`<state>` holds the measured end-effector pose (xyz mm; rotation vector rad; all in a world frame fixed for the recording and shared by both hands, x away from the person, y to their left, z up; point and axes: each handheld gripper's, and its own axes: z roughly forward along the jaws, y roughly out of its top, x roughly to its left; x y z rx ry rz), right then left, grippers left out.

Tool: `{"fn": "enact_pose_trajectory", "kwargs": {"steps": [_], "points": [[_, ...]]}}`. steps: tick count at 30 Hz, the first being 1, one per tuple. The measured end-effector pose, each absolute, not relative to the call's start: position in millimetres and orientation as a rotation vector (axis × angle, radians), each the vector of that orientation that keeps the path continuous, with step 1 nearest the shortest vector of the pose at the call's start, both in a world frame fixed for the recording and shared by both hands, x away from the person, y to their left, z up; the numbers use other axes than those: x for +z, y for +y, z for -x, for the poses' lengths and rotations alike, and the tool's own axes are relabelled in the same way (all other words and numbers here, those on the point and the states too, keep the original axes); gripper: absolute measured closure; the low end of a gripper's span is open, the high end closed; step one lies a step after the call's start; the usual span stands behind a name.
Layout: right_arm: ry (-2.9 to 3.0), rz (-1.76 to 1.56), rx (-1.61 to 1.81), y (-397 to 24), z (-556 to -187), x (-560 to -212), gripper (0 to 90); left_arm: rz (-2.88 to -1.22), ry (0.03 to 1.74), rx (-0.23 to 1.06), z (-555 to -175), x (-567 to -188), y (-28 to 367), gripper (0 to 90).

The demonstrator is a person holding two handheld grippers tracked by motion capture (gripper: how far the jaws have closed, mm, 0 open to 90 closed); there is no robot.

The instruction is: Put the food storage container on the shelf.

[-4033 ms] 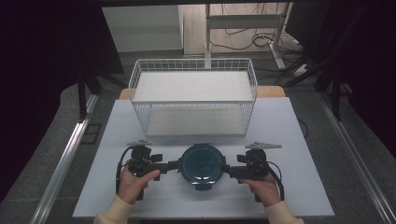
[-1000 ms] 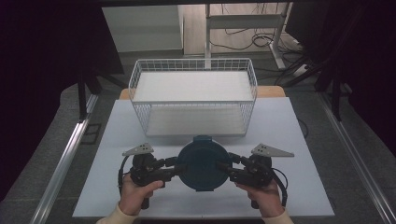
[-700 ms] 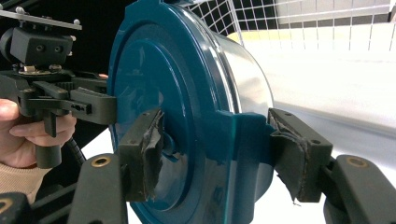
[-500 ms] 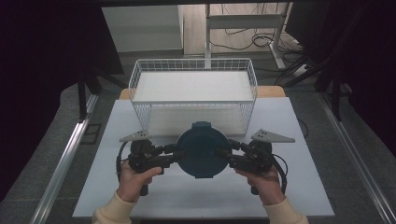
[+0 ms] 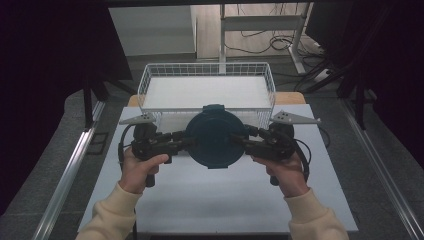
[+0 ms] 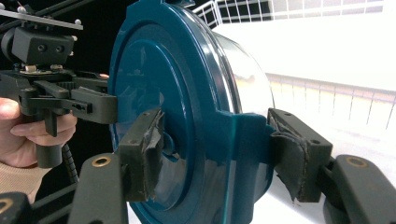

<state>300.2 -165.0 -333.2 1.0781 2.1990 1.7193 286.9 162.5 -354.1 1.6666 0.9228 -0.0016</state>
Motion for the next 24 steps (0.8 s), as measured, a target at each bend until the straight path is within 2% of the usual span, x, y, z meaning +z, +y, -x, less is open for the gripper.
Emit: {"fn": "enact_pose_trajectory", "kwargs": {"steps": [11,24], "points": [[2.181,-1.039,1.712,-162.4,-319.0,-296.7,38.6,-1.664,0.894,0.020,-309.7,-317.2,165.2,46.4],[2.171,-1.043,1.722,-161.7,-342.1,-275.2,38.6,-1.679,0.878,0.042,-334.9,-292.3,165.9,46.4]]}}
